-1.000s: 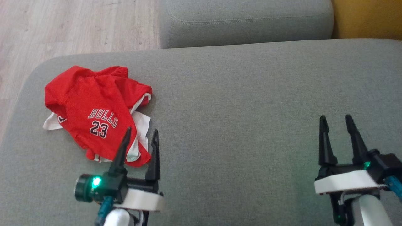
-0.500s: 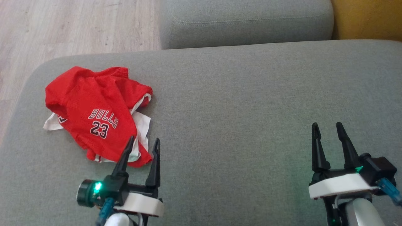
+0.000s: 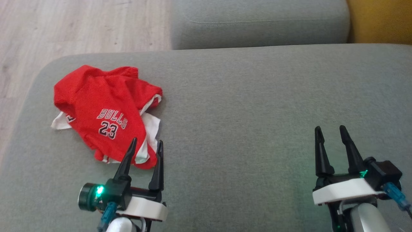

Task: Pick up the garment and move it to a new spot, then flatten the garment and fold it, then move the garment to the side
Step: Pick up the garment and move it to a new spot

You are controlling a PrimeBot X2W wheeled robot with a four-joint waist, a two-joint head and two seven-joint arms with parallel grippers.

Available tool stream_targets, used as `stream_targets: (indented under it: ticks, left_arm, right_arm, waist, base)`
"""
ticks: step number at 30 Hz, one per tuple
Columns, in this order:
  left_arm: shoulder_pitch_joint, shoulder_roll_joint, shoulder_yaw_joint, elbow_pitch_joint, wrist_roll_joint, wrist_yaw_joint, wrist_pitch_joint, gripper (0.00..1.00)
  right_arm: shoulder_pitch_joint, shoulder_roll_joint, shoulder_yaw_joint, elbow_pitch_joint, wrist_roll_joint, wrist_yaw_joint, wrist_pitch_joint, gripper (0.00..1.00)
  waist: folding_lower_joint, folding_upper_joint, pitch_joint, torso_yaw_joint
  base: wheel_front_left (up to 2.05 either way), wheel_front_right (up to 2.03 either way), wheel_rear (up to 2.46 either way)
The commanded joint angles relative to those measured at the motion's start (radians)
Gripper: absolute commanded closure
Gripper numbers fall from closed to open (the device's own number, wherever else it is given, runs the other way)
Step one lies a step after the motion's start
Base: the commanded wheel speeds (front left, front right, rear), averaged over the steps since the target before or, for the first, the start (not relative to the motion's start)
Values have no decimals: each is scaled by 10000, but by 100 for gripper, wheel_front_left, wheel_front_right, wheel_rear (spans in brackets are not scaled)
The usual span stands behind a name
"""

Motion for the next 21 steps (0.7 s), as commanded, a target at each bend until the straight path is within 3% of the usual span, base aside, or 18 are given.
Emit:
stream_targets:
  ticks: [1, 21]
  left_arm:
    - [-319, -20, 392, -269, 134, 8, -95, 0]
    - [109, -48, 826, -94, 451, -41, -95, 0]
  right_arm:
    - [-235, -83, 313, -352, 0, -7, -107, 0]
    - [245, -83, 1356, -306, 175, -7, -107, 0]
  waist:
    - [0, 0, -32, 181]
    - [0, 0, -593, 2133]
  base:
    - [0, 0, 0]
    - [0, 0, 0]
